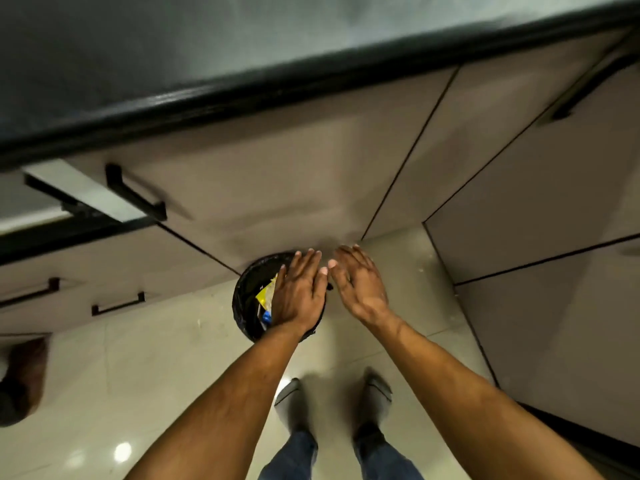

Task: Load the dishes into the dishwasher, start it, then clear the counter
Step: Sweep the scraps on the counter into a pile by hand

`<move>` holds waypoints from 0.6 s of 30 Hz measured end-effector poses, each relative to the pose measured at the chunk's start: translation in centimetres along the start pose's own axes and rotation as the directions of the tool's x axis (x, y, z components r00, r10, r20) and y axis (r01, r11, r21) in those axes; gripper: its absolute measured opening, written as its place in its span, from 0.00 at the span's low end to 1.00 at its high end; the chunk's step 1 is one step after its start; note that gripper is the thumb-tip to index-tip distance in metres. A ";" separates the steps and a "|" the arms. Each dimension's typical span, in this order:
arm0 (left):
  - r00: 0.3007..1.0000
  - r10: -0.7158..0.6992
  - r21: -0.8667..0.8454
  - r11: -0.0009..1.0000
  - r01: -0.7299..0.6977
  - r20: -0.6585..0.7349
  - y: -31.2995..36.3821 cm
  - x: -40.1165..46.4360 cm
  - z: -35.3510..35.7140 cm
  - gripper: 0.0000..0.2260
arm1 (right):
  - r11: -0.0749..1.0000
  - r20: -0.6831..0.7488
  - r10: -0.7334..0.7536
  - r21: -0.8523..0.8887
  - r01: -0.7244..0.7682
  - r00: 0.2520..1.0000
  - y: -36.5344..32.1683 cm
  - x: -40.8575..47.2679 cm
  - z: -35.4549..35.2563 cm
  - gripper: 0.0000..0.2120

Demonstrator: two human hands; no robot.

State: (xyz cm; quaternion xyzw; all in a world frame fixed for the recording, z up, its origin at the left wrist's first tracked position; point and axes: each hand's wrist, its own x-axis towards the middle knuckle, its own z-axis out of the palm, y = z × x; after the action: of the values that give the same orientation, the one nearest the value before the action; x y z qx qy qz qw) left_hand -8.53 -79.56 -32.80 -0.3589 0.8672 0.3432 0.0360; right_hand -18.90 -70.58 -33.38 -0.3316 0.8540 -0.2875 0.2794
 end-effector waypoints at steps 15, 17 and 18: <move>0.955 0.282 0.023 0.959 -0.281 -0.090 28.8 -7.0 -9.5 0.21 | 1.000 -0.368 -0.023 0.000 0.025 0.930 -2.6 -12.7 -30.3 0.20; 0.939 0.333 0.036 0.943 -0.331 -0.090 31.9 -7.1 -9.2 0.21 | 1.000 -0.402 -0.018 0.003 0.021 0.916 -2.0 -13.9 -33.1 0.20; 0.933 0.350 0.039 0.937 -0.348 -0.087 33.1 -7.1 -9.0 0.21 | 1.000 -0.410 -0.019 -0.004 0.019 0.912 -1.6 -14.3 -34.2 0.20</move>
State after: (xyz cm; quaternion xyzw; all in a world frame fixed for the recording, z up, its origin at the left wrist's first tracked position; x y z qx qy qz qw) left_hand -23.10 -64.12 -4.90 -0.2143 0.9218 0.3171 -0.0618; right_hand -32.11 -50.74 -5.00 -0.2721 0.8904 -0.3533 0.0914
